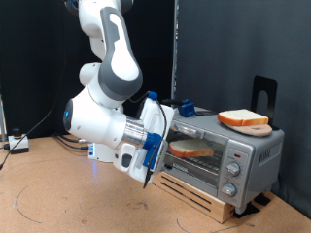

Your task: Make a piece of toast with the oven

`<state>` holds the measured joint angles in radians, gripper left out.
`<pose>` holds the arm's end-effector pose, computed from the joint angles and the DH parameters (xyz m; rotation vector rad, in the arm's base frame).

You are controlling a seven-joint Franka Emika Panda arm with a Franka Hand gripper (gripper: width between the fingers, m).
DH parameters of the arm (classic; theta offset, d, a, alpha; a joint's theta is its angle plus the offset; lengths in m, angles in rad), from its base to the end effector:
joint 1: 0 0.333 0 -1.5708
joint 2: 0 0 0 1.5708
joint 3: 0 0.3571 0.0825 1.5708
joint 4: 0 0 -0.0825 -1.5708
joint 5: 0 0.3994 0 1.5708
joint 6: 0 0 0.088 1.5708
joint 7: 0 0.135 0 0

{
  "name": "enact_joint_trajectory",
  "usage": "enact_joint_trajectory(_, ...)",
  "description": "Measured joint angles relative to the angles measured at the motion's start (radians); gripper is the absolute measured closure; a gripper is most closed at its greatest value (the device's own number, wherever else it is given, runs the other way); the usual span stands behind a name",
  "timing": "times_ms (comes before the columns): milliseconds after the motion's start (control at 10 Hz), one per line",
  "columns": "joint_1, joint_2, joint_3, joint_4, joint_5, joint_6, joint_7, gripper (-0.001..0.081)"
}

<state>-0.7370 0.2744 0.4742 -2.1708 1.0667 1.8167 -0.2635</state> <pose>0.5394 -0.0497 0.3039 -1.8840 0.6025 0.3106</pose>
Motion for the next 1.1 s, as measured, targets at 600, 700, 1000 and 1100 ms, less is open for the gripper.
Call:
enact_joint_trajectory(600,0.082,0.258,-0.004,0.257,-0.181,-0.067,0.18,0.0002)
enact_joint_trajectory(700,0.081,0.258,-0.004,0.256,-0.181,-0.073,0.18,0.0002)
enact_joint_trajectory(1000,0.059,0.281,-0.002,0.27,-0.181,-0.207,0.081,0.0002)
enact_joint_trajectory(1100,0.064,0.3,-0.002,0.278,-0.196,-0.202,0.05,0.0002)
